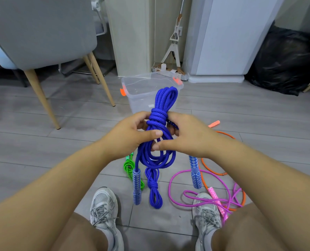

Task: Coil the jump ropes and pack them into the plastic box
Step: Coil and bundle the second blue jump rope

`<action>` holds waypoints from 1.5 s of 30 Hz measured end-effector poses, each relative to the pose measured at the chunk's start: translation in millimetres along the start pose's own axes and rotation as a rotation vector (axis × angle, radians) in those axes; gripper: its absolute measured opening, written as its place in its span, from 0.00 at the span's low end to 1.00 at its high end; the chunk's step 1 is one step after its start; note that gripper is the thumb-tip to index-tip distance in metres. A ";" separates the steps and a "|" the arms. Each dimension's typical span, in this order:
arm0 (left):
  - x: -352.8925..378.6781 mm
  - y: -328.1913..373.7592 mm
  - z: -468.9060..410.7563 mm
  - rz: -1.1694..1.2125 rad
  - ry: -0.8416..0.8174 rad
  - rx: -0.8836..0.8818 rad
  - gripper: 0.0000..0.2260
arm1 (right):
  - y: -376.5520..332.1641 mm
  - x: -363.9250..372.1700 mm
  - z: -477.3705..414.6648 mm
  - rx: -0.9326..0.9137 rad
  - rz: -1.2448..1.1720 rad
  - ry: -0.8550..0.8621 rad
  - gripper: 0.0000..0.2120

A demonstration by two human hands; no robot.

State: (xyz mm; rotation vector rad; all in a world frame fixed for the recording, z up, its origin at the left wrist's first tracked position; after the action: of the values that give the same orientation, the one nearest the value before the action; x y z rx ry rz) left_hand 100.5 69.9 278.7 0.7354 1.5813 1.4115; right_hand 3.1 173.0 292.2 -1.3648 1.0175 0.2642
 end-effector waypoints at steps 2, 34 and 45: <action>1.5 1.5 0.0 0.027 0.016 0.012 0.12 | -1.5 1.1 -1.1 -0.010 0.030 0.039 0.19; -7.4 9.9 2.0 -0.104 0.215 0.132 0.10 | 37.9 -33.1 21.6 0.133 0.327 -0.147 0.14; -7.4 15.7 -0.4 -0.106 0.194 0.171 0.09 | 20.9 -42.9 18.9 0.297 -0.681 0.011 0.08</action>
State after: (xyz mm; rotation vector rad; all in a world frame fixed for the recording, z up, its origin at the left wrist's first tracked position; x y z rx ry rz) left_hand 101.6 66.2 295.5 0.6181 1.8818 1.3131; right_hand -27.5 211.6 306.7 -1.3545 0.5240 -0.3881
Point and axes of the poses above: each hand's wrist, its own z-axis away from the middle knuckle, its own x-axis out of the palm, y = z × x, the point moved 4 cm from there along -z, towards the middle knuckle, and after that the axes turned 7 degrees about y, right-handed, at the moved point
